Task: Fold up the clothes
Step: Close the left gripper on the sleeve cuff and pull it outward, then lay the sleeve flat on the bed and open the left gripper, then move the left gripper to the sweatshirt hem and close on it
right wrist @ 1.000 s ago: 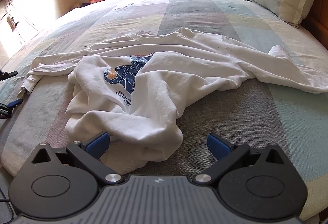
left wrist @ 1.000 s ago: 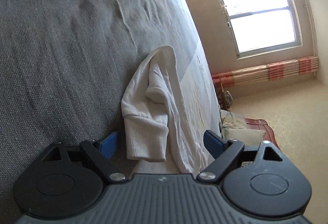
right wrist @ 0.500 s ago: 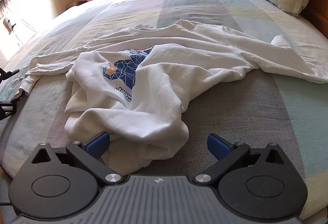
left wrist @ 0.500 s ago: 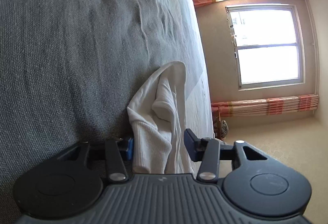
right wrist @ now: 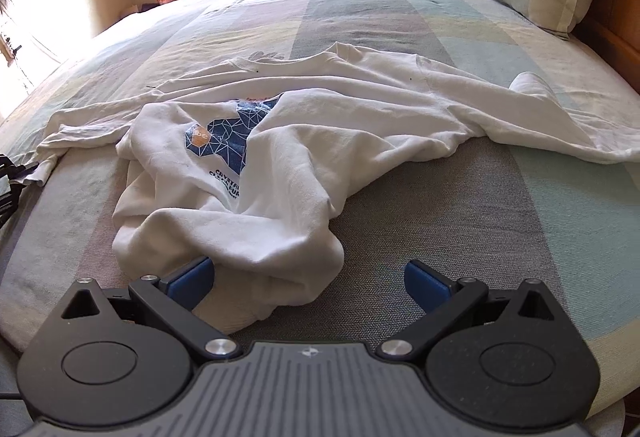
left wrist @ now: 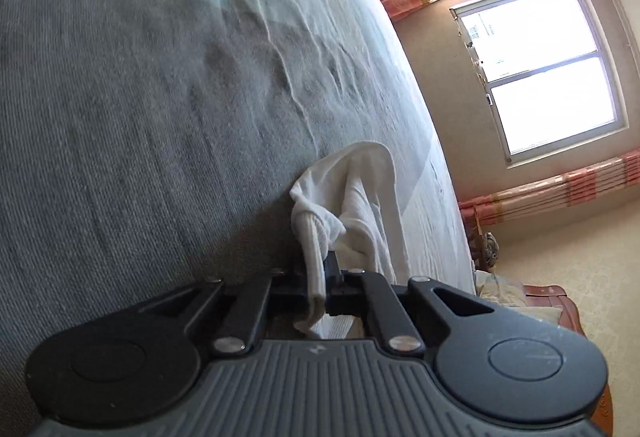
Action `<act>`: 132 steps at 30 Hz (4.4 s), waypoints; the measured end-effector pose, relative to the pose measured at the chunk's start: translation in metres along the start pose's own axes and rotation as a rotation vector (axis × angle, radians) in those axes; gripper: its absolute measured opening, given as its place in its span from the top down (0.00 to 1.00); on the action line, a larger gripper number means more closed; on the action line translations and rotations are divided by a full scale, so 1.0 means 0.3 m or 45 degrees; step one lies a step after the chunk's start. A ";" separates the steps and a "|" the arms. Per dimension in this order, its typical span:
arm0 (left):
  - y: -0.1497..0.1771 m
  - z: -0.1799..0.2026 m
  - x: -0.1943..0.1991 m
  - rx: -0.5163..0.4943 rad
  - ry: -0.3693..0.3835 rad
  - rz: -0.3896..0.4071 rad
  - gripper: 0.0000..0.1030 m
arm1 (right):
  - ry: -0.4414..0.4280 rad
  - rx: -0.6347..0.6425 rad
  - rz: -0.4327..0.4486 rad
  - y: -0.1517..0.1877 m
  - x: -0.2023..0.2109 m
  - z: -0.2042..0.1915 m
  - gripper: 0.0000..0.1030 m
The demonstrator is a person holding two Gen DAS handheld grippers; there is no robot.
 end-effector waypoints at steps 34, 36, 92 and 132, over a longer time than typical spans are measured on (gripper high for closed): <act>-0.527 0.070 0.168 -0.215 -0.517 0.244 0.73 | 0.049 0.119 -0.002 -0.069 -0.040 -0.109 0.00; -0.526 0.070 0.184 -0.200 -0.490 0.222 0.69 | 0.043 0.121 0.003 -0.069 -0.036 -0.112 0.00; 0.334 0.769 -0.403 -1.131 0.027 -0.377 0.70 | -0.082 0.090 0.231 -0.068 0.077 0.053 0.00; 0.334 0.736 -0.365 -1.459 -0.096 -0.250 0.95 | -0.068 0.037 0.173 -0.076 -0.053 0.118 0.00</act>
Point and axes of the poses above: each gripper's, at about its wrist camera, not at the fingertips, and x roughly against the way its jaws point, z to its right, y to its underside, the point moved 1 cm from there along -x, roughly the way its jaws point, and after that the axes turned 2 degrees about -y, right-handed, at the moved point
